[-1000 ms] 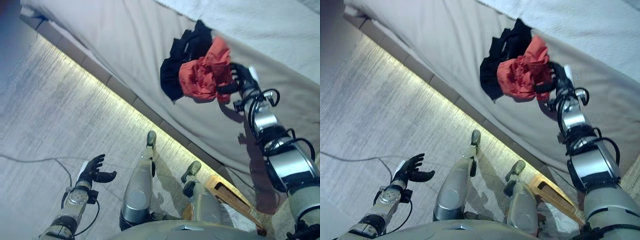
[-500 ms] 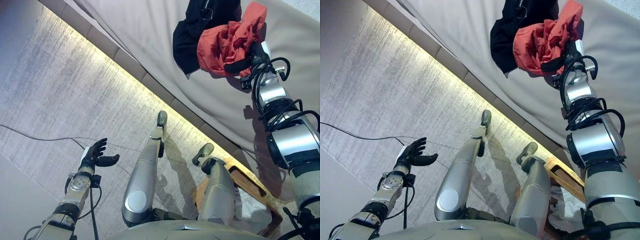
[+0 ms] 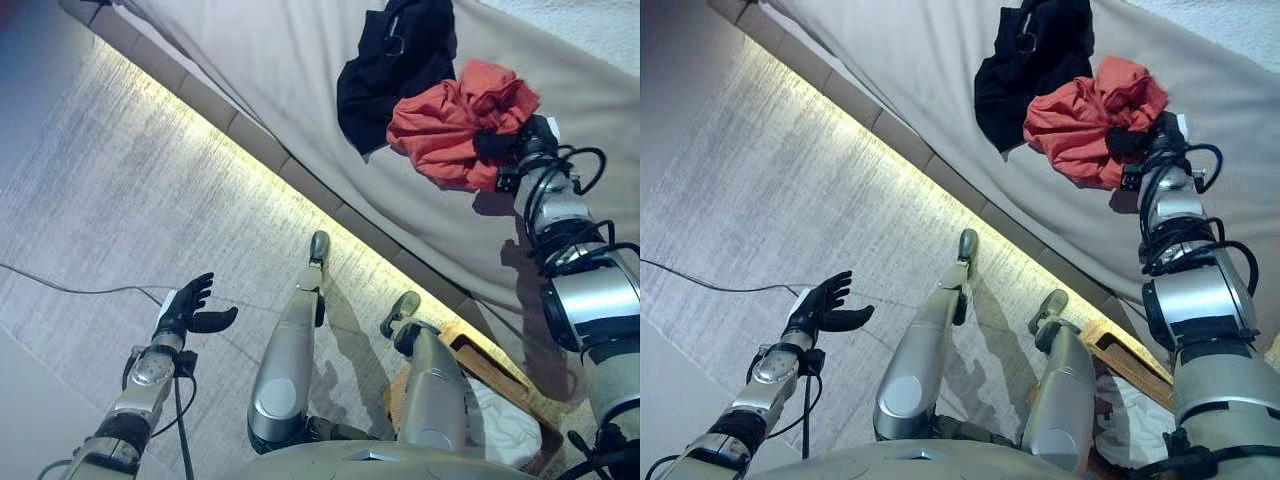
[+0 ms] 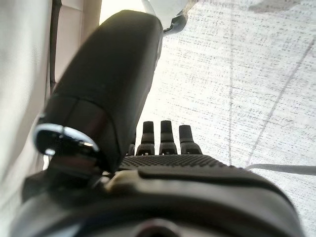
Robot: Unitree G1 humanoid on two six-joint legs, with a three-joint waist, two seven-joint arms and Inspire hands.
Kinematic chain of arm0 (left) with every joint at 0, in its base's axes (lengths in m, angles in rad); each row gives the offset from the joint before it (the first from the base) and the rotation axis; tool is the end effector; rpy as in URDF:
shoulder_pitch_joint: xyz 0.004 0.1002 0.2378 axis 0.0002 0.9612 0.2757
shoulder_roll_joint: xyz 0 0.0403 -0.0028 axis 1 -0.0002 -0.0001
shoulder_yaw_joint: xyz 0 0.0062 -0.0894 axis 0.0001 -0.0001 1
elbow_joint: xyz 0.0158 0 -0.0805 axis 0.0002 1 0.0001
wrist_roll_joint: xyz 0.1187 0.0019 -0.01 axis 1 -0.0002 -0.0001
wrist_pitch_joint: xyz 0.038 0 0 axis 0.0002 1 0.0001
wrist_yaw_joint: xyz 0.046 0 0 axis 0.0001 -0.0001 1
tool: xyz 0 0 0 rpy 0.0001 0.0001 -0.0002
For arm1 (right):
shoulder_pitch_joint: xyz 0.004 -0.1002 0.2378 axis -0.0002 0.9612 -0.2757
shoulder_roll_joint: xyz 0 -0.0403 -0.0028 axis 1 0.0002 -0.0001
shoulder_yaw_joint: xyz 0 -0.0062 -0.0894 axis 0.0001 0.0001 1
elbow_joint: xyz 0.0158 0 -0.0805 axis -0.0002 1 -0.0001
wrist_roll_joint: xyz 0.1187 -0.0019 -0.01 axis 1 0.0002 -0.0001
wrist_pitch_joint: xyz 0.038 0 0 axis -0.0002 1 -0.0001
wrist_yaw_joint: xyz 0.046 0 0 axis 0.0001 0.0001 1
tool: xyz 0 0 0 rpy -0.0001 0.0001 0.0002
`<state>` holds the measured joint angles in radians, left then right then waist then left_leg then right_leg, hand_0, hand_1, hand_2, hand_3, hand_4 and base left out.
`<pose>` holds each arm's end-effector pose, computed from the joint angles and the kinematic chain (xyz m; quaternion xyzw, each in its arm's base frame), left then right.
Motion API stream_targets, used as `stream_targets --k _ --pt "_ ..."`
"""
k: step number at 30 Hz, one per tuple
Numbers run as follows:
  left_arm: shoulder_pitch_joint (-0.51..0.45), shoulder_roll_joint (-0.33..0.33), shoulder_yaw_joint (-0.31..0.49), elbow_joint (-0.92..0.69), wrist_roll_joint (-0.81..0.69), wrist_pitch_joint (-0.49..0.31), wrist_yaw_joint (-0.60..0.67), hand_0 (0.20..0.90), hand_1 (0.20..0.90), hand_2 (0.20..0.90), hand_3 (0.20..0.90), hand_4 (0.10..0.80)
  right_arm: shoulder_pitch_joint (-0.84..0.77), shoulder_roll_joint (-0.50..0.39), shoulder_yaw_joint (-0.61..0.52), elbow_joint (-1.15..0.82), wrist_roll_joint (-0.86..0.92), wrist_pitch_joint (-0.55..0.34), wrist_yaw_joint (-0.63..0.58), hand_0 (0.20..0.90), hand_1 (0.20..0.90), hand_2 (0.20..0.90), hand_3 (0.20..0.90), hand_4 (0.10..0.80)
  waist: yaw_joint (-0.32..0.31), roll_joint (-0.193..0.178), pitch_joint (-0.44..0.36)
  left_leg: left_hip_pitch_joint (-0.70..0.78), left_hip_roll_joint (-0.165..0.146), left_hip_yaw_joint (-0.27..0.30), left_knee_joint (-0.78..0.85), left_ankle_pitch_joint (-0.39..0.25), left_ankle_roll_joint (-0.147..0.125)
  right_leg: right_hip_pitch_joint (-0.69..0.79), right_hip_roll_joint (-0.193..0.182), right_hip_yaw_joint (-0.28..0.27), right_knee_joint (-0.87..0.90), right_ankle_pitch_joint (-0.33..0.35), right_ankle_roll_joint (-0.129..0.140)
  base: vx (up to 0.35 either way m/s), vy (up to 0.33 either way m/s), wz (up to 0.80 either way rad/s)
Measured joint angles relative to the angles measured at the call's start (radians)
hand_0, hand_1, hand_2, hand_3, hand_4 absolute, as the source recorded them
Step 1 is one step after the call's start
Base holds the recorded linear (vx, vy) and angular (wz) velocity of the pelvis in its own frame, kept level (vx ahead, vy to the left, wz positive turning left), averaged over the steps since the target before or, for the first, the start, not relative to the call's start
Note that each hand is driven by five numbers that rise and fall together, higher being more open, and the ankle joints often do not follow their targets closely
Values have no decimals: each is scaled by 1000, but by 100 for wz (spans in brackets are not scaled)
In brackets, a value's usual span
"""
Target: Pick up the clothes from the bed and place them into the basket
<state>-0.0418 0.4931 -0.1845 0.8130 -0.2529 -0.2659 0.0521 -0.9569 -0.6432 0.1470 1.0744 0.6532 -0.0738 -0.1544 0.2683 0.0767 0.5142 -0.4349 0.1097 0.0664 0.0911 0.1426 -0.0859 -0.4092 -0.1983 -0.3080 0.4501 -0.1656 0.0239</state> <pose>0.1710 0.2723 -0.0441 0.1603 0.2501 0.0671 0.9525 0.3460 -0.2830 0.1735 0.0249 -0.0232 -0.2117 0.9767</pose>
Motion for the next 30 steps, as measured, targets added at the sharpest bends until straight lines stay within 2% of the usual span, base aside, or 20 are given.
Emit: stream_targets --k 4,6,7,9,14,16,17,18,19,20,21,22,23,24,25,26,27,30 --pt "28 -42 10 30 19 -19 11 900 900 900 900 800 116 8 -115 -151 180 -95 53 300 300 300 200 100 -16 15 -11 80 6 18 -20 0 1 92 8 -2 -57 10 11 75 67 -7" --pt "64 -81 20 43 24 -24 13 900 900 900 900 800 178 29 -160 -247 254 -131 89 300 300 300 200 100 -37 29 -43 118 8 27 -31 7 10 146 17 -2 -107 29 20 87 77 -10" --pt "84 -98 26 45 38 -29 20 900 900 900 900 800 221 46 -187 -311 292 -140 106 300 300 300 200 100 -47 33 -65 132 9 30 -38 25 25 170 23 -4 -134 45 30 78 60 -9" --pt "112 -119 26 53 65 -44 25 900 900 900 900 800 287 82 -221 -395 353 -152 145 300 300 300 200 100 -67 37 -89 175 7 31 -61 53 40 225 32 -6 -175 52 39 84 70 -2" --pt "176 -169 26 64 148 -67 31 900 900 900 900 800 525 234 -261 -672 497 -192 191 300 300 300 200 100 -113 -2 -177 305 -18 48 -124 62 43 381 38 -6 -309 75 64 78 80 0" --pt "199 -174 26 64 179 -67 30 900 900 900 900 800 605 292 -259 -737 515 -196 214 300 300 300 200 100 -126 -36 -215 344 -23 55 -136 59 47 427 38 -3 -347 75 64 56 141 -11" --pt "210 -174 26 62 192 -67 31 900 900 900 900 800 656 331 -257 -772 517 -208 216 300 300 300 200 100 -131 -69 -237 374 -25 51 -135 57 49 456 34 7 -375 77 63 23 129 -20" --pt "216 -174 27 60 195 -67 32 900 900 900 900 800 670 344 -255 -782 519 -213 217 300 300 300 200 100 -131 -81 -245 382 -25 45 -134 57 49 462 34 18 -381 78 62 22 164 -45" --pt "234 -175 27 55 196 -68 34 900 900 900 900 800 688 374 -245 -796 529 -219 221 300 300 300 200 100 -130 -108 -260 402 -26 28 -131 57 49 471 37 49 -391 78 62 27 155 -90" --pt "248 -177 27 56 195 -69 55 900 900 900 900 800 705 405 -238 -802 549 -224 246 300 300 300 200 100 -122 -138 -273 429 -29 -14 -112 56 48 472 41 103 -404 88 54 24 158 -108" --pt "253 -178 26 57 193 -69 71 900 900 900 900 800 707 416 -231 -802 560 -227 255 300 300 300 200 100 -120 -145 -273 433 -28 -44 -91 53 48 474 42 130 -403 100 50 -3 208 -153" --pt "264 -182 35 62 187 -70 99 900 900 900 900 800 717 439 -210 -804 588 -236 278 300 300 300 200 100 -112 -156 -276 427 -33 -108 -23 -30 34 485 39 197 -418 150 42 -78 166 -140" --pt "275 -188 36 63 190 -73 101 900 900 900 900 800 720 443 -203 -804 595 -238 285 300 300 300 200 100 -102 -151 -284 448 -46 -159 -72 -67 14 483 34 230 -424 162 43 -135 253 -186" --pt "292 -201 22 69 197 -78 100 900 900 900 900 800 722 440 -203 -804 603 -249 297 300 300 300 200 100 -115 -121 -305 495 -61 -191 -165 -75 11 478 48 278 -435 162 43 -122 167 -134" --pt "298 -215 19 74 202 -80 99 900 900 900 900 800 726 432 -205 -804 603 -259 296 300 300 300 200 100 -127 -98 -318 494 -57 -190 -170 -73 15 471 65 291 -440 161 43 -107 162 -135" --pt "299 -223 10 85 217 -87 103 900 900 900 900 800 744 439 -223 -798 604 -293 293 300 300 300 200 100 -140 -80 -336 499 -53 -171 -163 -88 8 469 75 329 -452 150 60 -94 138 -78" --pt "291 -216 1 84 218 -93 111 900 900 900 900 800 790 446 -242 -798 606 -332 284 300 300 300 200 100 -177 -97 -346 493 -67 -155 -162 -84 10 462 58 332 -459 158 71 -88 131 -60" --pt "266 -197 -14 90 225 -92 111 900 900 900 900 800 867 496 -291 -793 604 -397 251 300 300 300 200 100 -215 -128 -359 500 -88 -121 -179 -78 25 429 32 353 -451 155 68 -92 144 -36"
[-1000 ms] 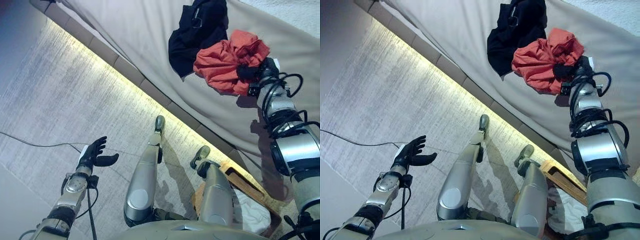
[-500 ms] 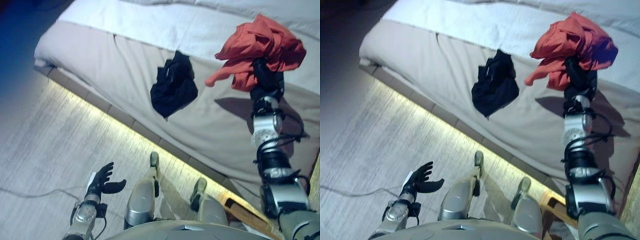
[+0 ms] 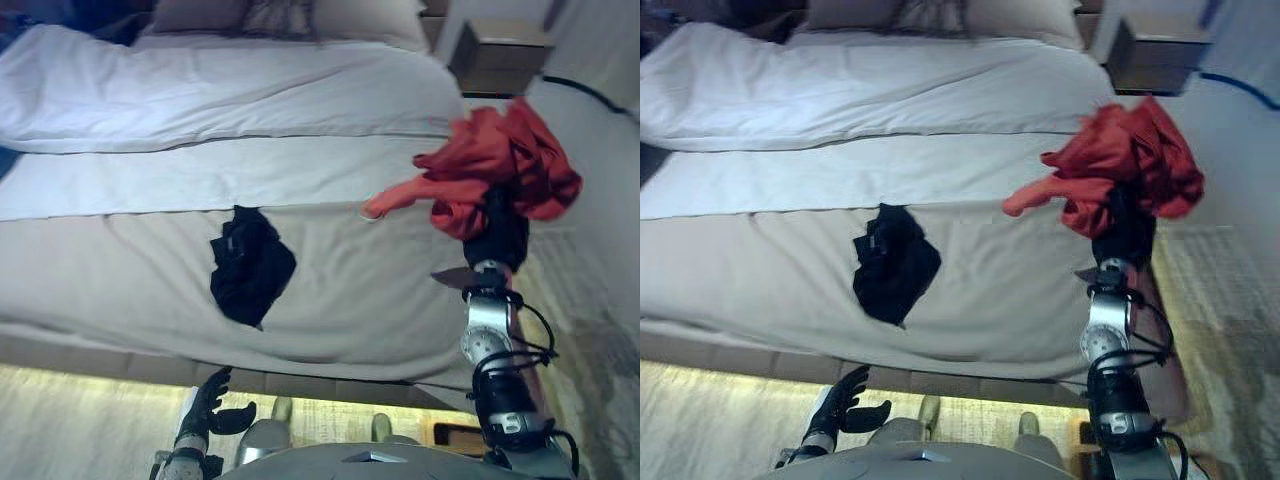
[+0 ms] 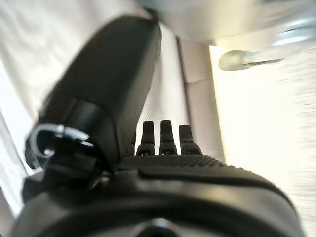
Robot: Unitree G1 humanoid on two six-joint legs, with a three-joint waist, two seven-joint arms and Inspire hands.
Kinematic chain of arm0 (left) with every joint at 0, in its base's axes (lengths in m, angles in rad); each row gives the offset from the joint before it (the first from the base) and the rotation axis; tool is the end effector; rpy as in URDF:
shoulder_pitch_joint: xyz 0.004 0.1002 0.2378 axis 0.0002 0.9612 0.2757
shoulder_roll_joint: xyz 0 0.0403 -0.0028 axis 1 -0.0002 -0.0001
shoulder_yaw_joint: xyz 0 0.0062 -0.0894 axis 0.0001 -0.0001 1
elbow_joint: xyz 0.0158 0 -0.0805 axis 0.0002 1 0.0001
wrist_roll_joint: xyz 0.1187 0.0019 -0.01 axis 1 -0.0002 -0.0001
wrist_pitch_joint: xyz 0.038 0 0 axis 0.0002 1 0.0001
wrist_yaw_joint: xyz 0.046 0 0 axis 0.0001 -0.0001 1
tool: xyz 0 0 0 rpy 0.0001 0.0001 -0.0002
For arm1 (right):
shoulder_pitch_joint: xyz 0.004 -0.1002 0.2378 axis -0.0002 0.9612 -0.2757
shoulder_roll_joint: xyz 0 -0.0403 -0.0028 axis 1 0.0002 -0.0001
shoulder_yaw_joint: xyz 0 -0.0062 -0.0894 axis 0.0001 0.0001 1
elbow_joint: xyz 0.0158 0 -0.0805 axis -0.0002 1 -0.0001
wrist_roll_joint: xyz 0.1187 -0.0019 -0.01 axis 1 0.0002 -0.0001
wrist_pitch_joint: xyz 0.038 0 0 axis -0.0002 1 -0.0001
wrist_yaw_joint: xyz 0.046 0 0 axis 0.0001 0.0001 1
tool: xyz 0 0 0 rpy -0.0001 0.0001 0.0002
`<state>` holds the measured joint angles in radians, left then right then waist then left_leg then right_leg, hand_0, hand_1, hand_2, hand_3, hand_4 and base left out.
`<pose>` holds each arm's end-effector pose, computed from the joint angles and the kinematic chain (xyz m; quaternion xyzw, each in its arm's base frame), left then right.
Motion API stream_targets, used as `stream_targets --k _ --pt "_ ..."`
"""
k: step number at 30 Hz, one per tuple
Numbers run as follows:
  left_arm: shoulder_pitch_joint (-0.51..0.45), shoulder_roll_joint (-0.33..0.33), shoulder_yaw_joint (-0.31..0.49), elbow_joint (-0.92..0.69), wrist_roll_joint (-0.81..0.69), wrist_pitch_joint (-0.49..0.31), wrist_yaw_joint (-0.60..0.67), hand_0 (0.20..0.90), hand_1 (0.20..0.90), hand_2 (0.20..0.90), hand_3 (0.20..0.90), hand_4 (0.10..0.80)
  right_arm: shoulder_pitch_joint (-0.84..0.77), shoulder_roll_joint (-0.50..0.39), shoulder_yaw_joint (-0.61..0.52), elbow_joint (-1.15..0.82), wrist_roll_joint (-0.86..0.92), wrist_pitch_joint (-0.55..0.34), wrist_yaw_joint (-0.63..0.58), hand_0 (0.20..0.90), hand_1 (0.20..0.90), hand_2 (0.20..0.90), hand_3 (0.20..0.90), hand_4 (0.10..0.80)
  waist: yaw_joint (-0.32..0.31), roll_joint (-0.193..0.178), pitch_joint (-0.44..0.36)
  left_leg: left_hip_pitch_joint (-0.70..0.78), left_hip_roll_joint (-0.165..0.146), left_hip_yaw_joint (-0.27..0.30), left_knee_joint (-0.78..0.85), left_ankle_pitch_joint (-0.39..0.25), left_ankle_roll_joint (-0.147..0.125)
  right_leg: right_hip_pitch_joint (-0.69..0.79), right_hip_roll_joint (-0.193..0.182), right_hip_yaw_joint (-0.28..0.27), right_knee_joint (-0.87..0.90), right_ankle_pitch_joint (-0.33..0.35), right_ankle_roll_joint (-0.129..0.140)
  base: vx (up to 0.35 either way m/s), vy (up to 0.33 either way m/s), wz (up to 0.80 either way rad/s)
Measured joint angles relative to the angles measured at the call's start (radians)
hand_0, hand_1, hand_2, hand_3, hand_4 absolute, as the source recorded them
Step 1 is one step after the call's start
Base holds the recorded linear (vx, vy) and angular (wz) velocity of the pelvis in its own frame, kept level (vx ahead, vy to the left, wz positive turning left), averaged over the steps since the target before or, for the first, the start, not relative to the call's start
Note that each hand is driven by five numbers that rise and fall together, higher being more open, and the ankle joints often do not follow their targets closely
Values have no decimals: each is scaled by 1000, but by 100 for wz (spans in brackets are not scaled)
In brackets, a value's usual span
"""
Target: Pick up the clothes from the bed and place them into the basket
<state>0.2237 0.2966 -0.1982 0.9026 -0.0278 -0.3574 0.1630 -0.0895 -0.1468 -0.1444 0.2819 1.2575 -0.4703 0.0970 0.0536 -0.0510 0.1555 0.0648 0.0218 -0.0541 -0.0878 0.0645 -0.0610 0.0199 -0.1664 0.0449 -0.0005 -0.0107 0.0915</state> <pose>0.0677 0.2222 -0.1019 0.1733 0.3707 0.0404 0.9116 0.2248 -0.2253 0.0356 0.4849 -0.1881 -0.1931 0.8320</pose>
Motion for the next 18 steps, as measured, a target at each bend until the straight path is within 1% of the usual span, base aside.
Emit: stream_targets --k 1,2,3,4,5,6,7,8,9,10,11,12,13,14,15,16,17,18 --pt "-28 1 -2 23 2 1 -4 900 900 900 900 800 23 20 -9 1 0 -23 -22 300 300 300 200 100 -17 -3 -1 6 -12 15 0 -1 6 -8 -6 0 2 6 3 -138 195 -66" --pt "-66 0 -2 83 5 8 -9 900 900 900 900 800 50 41 -8 6 -1 -34 -59 300 300 300 200 100 -32 2 -2 21 -19 52 0 -5 23 -17 -16 -1 13 36 27 -129 159 -64" --pt "-82 2 -2 104 5 13 -10 900 900 900 900 800 56 47 -7 12 -2 -33 -75 300 300 300 200 100 -43 4 -1 30 -23 69 0 -7 26 -23 -16 -4 15 56 33 -247 153 -115" --pt "-104 3 -2 125 3 33 -9 900 900 900 900 800 60 51 10 36 -2 -27 -115 300 300 300 200 100 -54 21 1 45 -19 134 0 -16 41 -55 -3 -62 24 132 46 -257 135 -117" --pt "-107 3 -2 125 -2 40 -9 900 900 900 900 800 57 49 19 51 -2 -21 -124 300 300 300 200 100 -49 32 0 46 -11 166 1 -20 53 -75 10 -91 24 181 59 -320 153 -164" --pt "-113 6 -3 122 -13 45 -10 900 900 900 900 800 47 43 36 74 -6 -11 -145 300 300 300 200 100 -44 49 4 42 0 216 9 -27 69 -105 28 -115 3 275 89 -337 145 -143" --pt "-124 6 -3 124 -16 58 -10 900 900 900 900 800 44 32 43 103 -13 -8 -168 300 300 300 200 100 -42 62 7 29 19 250 13 -29 112 -103 34 -143 -52 340 130 -345 128 -130" --pt "-149 3 -4 124 -24 69 -7 900 900 900 900 800 39 18 44 156 -15 -8 -184 300 300 300 200 100 -45 77 7 29 38 289 7 -16 128 -118 33 -230 24 271 111 -352 123 -91" --pt "-165 1 -3 121 -36 71 -1 900 900 900 900 800 38 9 42 203 -12 1 -218 300 300 300 200 100 -29 92 4 28 59 315 -2 -10 129 -155 34 -292 180 164 15 -265 71 -94" --pt "-173 9 -10 98 -53 72 4 900 900 900 900 800 38 4 41 249 -13 19 -284 300 300 300 200 100 -1 105 -1 24 92 359 -2 -7 128 -170 19 -362 343 83 -3 -223 46 -91" --pt "-180 15 -12 94 -56 75 5 900 900 900 900 800 37 5 44 259 -13 26 -303 300 300 300 200 100 8 105 -2 21 101 386 2 -5 130 -167 13 -392 387 60 -4 -192 -10 -120" --pt "-188 31 -33 93 -60 93 5 900 900 900 900 800 36 7 60 280 -14 38 -333 300 300 300 200 100 40 96 -11 12 115 436 8 2 129 -146 -37 -474 462 -3 -2 -107 -77 -116" --pt "-186 33 -43 96 -60 104 5 900 900 900 900 800 35 8 74 282 -19 45 -356 300 300 300 200 100 67 91 -15 13 120 465 10 7 120 -117 -75 -530 459 -41 -1 -59 -86 -122" --pt "-182 33 -43 96 -60 111 5 900 900 900 900 800 34 9 82 282 -23 51 -363 300 300 300 200 100 79 84 -19 10 117 476 11 3 115 -95 -89 -546 438 -45 5 -113 -183 -114" --pt "-174 32 -49 105 -60 121 7 900 900 900 900 800 32 19 103 283 -42 61 -396 300 300 300 200 100 94 63 -24 14 113 519 25 5 91 -33 -105 -593 344 -67 -4 -191 -263 -115" --pt "-168 23 -51 114 -60 121 10 900 900 900 900 800 28 21 124 288 -58 71 -423 300 300 300 200 100 112 51 -26 11 104 518 39 6 86 -19 -70 -597 260 -71 -24 -202 -293 -109" --pt "-160 13 -54 119 -60 121 10 900 900 900 900 800 25 20 137 295 -72 73 -432 300 300 300 200 100 117 50 -29 5 105 498 41 1 78 -4 -45 -578 206 -64 -32 -138 -272 -105" --pt "-157 -8 -71 137 -60 120 10 900 900 900 900 800 22 18 160 311 -89 73 -456 300 300 300 200 100 124 66 -41 -6 115 451 36 -6 58 23 16 -546 95 -17 -56 -104 -196 -99"
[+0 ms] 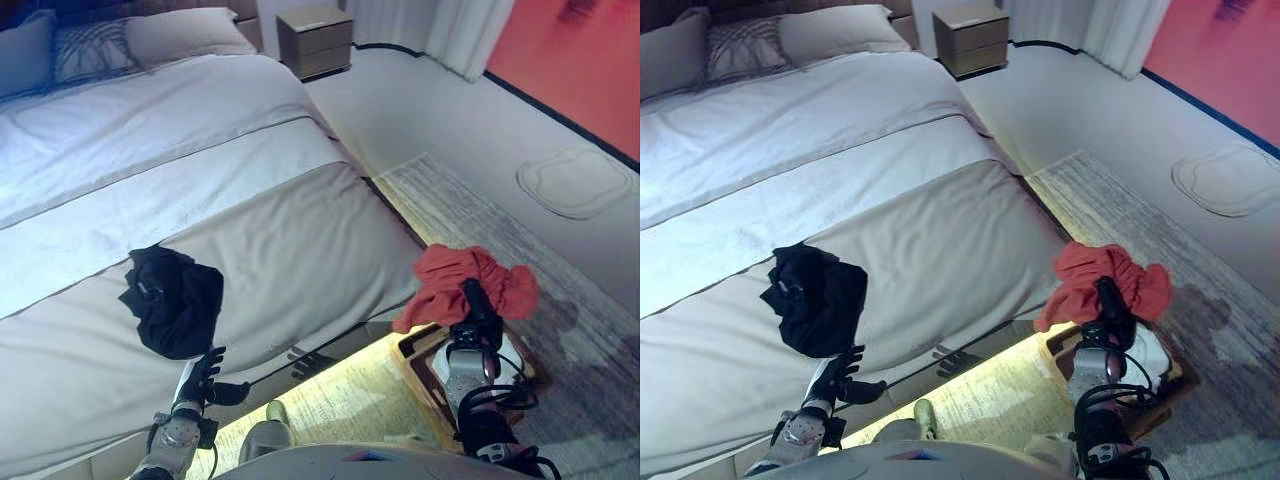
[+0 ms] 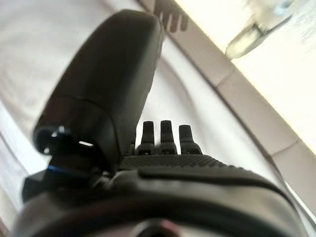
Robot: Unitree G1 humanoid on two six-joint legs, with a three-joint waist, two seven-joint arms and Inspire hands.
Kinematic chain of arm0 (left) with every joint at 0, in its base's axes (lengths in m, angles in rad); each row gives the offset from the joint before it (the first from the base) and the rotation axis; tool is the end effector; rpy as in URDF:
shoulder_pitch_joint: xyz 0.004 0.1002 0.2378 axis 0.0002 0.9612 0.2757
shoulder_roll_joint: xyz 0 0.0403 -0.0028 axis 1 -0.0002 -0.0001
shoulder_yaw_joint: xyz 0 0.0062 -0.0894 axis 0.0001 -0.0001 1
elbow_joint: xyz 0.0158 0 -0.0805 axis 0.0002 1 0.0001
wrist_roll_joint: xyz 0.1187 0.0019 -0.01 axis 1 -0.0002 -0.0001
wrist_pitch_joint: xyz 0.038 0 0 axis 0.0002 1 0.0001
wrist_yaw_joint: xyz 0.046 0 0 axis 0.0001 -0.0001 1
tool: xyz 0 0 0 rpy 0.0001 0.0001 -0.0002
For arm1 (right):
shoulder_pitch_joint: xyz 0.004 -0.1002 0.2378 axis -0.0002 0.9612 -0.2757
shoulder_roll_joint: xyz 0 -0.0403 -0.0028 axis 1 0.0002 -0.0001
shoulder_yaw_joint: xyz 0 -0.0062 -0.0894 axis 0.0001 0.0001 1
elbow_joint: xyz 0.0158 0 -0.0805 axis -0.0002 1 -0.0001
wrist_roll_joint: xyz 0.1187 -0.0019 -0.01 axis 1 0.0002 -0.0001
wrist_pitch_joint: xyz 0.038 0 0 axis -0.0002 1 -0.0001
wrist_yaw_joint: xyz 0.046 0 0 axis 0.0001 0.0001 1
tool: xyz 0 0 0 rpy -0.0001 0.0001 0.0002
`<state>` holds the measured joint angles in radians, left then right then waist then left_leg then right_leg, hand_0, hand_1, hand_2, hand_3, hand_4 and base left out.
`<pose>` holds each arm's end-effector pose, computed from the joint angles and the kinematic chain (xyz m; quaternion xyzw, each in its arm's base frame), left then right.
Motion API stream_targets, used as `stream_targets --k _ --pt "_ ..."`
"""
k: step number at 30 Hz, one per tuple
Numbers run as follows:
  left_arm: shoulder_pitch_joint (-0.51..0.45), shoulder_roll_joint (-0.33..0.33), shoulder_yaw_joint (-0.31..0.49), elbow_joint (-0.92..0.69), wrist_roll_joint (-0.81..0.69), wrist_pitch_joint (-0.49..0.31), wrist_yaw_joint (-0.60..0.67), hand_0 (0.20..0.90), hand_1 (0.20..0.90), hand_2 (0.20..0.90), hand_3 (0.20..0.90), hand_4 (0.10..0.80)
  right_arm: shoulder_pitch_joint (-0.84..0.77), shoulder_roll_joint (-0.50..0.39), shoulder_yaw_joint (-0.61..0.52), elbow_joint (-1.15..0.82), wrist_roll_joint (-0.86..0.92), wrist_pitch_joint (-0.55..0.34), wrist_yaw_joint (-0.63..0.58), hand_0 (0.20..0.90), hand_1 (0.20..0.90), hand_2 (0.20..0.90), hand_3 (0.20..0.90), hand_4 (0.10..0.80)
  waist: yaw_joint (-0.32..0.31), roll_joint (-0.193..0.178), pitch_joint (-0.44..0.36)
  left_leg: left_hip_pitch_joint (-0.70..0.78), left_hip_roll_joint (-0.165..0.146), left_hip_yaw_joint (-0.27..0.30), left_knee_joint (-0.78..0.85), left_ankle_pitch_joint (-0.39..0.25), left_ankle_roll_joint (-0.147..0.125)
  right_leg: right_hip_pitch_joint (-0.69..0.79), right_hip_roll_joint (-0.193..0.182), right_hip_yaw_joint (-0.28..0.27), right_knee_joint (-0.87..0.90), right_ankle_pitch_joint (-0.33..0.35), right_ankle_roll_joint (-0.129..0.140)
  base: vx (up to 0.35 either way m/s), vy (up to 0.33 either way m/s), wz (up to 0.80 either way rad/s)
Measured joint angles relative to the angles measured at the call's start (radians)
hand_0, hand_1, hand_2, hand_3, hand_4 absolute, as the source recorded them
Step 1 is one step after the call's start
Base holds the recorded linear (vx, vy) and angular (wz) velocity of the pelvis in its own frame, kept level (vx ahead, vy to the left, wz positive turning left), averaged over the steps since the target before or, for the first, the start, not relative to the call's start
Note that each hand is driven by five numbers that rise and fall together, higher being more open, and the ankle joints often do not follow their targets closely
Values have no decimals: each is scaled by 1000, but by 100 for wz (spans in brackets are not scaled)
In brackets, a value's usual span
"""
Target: Pick up the clothes from the bed and place them into the basket
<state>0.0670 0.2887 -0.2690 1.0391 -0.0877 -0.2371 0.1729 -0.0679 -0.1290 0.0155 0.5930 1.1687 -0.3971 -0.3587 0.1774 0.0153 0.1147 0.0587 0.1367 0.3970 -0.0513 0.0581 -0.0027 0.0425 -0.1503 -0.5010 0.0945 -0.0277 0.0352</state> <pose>0.0949 0.2185 -0.1070 0.1806 0.4173 0.0403 0.8897 0.2033 -0.1950 -0.0312 0.4227 0.1220 -0.3889 0.8094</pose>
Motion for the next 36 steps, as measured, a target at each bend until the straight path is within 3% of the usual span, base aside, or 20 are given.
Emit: stream_targets --k 3,4,9,10,11,12,13,14,18,22,28,36 --pt "-6 -21 -5 -8 4 -1 -7 900 900 900 900 800 -2 0 11 37 -14 2 -42 300 300 300 200 100 9 -15 -17 -6 22 -15 -5 31 -53 4 60 63 -136 62 7 -165 -194 -79" --pt "-16 -21 -8 -8 5 -1 -10 900 900 900 900 800 -2 -5 8 73 -19 3 -51 300 300 300 200 100 4 -32 -22 -20 26 -14 5 32 -55 4 69 68 -163 74 11 -86 -135 -22" --pt "-32 -20 -9 -2 4 -9 -17 900 900 900 900 800 -11 -16 -81 277 -24 41 -57 300 300 300 200 100 -15 -69 -27 -19 24 -25 37 20 -88 14 70 76 -191 84 18 -28 -78 -8" --pt "-30 -22 -9 5 3 -13 -17 900 900 900 900 800 -12 -25 -85 311 -25 50 -55 300 300 300 200 100 -7 -70 -26 -19 5 -101 55 -1 -80 13 59 99 -192 86 13 -31 0 -57" --pt "-19 -27 -11 18 2 -28 -15 900 900 900 900 800 -15 -38 -84 339 -25 62 -54 300 300 300 200 100 18 -67 -30 -19 -55 -309 83 -65 -29 4 49 153 -192 102 -14 9 6 -113" --pt "17 -34 -9 19 3 -46 -14 900 900 900 900 800 -29 -51 -76 367 -25 66 -45 300 300 300 200 100 45 -64 -34 -19 -105 -429 84 -90 7 -23 40 206 -186 110 -25 -8 11 -124" --pt "25 -36 -9 20 4 -54 -14 900 900 900 900 800 -36 -56 -74 373 -25 66 -41 300 300 300 200 100 48 -50 -37 -18 -111 -444 84 -91 7 -32 40 226 -186 115 -28 28 40 -110" --pt "38 -44 -6 37 8 -61 -15 900 900 900 900 800 -53 -71 -72 399 -25 67 -36 300 300 300 200 100 45 -28 -30 -14 -106 -416 72 -97 -19 -46 38 235 -185 136 -6 58 28 -53" --pt "39 -7 -1 41 7 -63 -6 900 900 900 900 800 -55 -51 -70 424 -36 75 -37 300 300 300 200 100 55 -30 -26 -7 -119 -389 66 -93 -25 -48 11 199 -188 131 -5 50 6 -17" --pt "14 15 4 41 0 -73 -1 900 900 900 900 800 -81 -51 -85 471 -50 75 -39 300 300 300 200 100 79 -25 -22 10 -124 -414 57 -94 -25 -22 5 170 -191 138 7 93 -16 16" --pt "37 15 4 42 6 -74 -6 900 900 900 900 800 -145 -70 -100 500 -54 78 -41 300 300 300 200 100 95 -23 -21 14 -121 -433 45 -85 -36 -16 13 153 -191 142 4 50 -9 8" --pt "69 13 4 54 9 -94 -16 900 900 900 900 800 -187 -161 -99 541 -142 156 -31 300 300 300 200 100 124 -4 -25 3 -122 -460 45 -83 -40 -12 13 127 -191 142 4 19 -10 9"
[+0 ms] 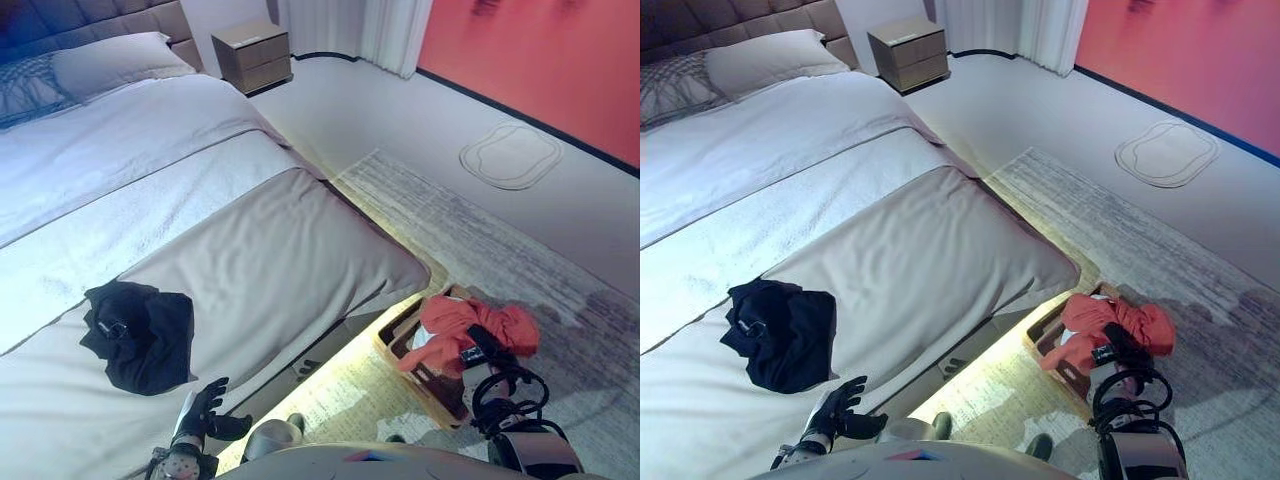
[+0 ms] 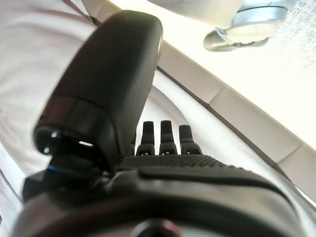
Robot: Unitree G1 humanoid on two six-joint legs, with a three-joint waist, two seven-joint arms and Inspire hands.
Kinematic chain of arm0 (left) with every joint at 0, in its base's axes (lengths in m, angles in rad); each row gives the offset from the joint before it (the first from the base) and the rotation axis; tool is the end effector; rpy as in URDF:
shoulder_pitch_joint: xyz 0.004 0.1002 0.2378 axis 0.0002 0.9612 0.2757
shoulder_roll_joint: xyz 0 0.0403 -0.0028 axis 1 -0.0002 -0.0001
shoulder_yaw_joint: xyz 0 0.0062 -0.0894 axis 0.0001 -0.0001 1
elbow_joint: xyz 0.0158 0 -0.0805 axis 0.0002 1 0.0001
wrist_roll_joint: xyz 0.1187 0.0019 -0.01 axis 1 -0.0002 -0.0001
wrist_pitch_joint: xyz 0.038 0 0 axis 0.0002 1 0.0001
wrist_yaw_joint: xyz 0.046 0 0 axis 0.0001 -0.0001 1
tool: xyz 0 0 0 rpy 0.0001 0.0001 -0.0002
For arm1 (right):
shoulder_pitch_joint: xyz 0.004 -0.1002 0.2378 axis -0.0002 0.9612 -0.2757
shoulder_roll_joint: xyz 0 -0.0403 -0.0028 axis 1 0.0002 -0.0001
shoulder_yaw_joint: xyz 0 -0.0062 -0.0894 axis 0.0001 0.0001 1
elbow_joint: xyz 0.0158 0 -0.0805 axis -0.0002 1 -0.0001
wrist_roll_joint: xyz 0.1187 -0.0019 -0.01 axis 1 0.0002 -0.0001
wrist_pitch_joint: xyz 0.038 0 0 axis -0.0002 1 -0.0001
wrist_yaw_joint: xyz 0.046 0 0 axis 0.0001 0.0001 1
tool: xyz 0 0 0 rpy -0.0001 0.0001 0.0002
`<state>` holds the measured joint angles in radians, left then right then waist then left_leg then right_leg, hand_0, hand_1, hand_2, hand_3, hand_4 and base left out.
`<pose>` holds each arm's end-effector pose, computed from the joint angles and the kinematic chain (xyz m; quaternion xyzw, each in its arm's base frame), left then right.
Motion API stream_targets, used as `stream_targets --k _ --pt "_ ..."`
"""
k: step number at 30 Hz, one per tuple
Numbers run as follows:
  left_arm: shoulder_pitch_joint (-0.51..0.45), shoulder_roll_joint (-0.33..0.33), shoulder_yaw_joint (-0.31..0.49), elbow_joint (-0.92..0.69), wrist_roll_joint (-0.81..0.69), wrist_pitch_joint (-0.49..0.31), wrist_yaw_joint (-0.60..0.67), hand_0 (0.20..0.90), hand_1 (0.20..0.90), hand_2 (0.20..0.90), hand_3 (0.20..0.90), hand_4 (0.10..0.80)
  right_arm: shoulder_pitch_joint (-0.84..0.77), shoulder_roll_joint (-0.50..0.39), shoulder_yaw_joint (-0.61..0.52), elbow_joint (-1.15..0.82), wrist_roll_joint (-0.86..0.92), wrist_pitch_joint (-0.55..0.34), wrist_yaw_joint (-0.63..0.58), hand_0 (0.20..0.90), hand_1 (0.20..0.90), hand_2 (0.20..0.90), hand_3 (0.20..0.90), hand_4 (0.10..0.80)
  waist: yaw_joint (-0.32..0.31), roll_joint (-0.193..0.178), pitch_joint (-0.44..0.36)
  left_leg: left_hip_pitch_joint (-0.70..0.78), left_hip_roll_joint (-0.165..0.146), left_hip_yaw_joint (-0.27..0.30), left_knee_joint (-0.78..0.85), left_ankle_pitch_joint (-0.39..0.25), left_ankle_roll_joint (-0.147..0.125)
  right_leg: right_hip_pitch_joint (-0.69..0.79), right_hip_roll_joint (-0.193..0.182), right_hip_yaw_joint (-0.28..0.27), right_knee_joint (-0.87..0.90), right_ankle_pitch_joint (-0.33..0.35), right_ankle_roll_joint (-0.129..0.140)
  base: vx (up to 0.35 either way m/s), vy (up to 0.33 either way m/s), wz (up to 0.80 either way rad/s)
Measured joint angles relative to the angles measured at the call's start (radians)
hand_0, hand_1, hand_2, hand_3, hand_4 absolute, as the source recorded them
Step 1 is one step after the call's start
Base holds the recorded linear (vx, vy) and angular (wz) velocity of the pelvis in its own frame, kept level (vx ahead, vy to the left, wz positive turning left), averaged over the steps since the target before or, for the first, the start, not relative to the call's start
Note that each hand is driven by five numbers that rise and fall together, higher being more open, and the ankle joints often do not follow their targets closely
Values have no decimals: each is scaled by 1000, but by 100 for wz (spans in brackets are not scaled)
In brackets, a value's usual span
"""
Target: Pick up the clothes from the bed and place them into the basket
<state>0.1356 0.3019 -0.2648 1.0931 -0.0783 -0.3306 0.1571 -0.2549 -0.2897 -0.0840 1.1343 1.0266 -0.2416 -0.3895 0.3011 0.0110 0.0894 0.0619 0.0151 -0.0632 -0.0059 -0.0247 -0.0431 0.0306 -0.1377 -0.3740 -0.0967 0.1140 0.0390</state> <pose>0.0635 0.2271 -0.1118 0.1826 0.4311 0.0361 0.8829 0.1894 -0.2563 -0.0625 0.2669 0.2701 -0.4880 0.7859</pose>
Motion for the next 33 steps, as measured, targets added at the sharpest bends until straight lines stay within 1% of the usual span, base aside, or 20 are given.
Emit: stream_targets --k 5,6,7,13,26,33 --pt "6 0 2 0 0 -2 -10 900 900 900 900 800 -44 -43 -1 12 -18 21 2 300 300 300 200 100 11 19 -1 -9 -1 -14 1 5 -7 -2 -2 -16 0 0 0 19 -4 8" --pt "6 0 2 0 0 -2 -11 900 900 900 900 800 -46 -46 -2 12 -19 21 3 387 387 387 302 202 13 21 -2 -10 0 -15 0 5 -7 -1 -2 -17 0 0 0 6 2 8" --pt "6 0 2 0 0 -8 -15 900 900 900 900 800 -54 -51 -6 12 -20 21 2 900 900 900 900 800 18 25 -4 -15 0 -18 1 6 -9 -4 -2 -20 0 0 0 -9 18 5" --pt "9 0 2 1 -1 -25 -28 900 900 900 900 800 -74 -52 -21 23 -28 21 -13 900 900 900 900 800 25 41 0 -20 -1 -21 1 9 -9 -6 -2 -24 0 0 0 -2 4 1" --pt "6 -1 2 2 -1 -26 -35 900 900 900 900 800 -74 -52 -21 56 -28 21 -21 900 900 900 900 800 21 38 2 -18 0 -19 0 9 -10 -5 -2 -23 0 0 0 -3 -1 0" --pt "3 -1 2 2 -2 -26 -34 900 900 900 900 800 -74 -52 -21 71 -34 21 -20 900 900 900 900 800 24 30 7 -15 2 -19 0 10 -11 -3 0 -23 0 0 0 -5 -1 0"
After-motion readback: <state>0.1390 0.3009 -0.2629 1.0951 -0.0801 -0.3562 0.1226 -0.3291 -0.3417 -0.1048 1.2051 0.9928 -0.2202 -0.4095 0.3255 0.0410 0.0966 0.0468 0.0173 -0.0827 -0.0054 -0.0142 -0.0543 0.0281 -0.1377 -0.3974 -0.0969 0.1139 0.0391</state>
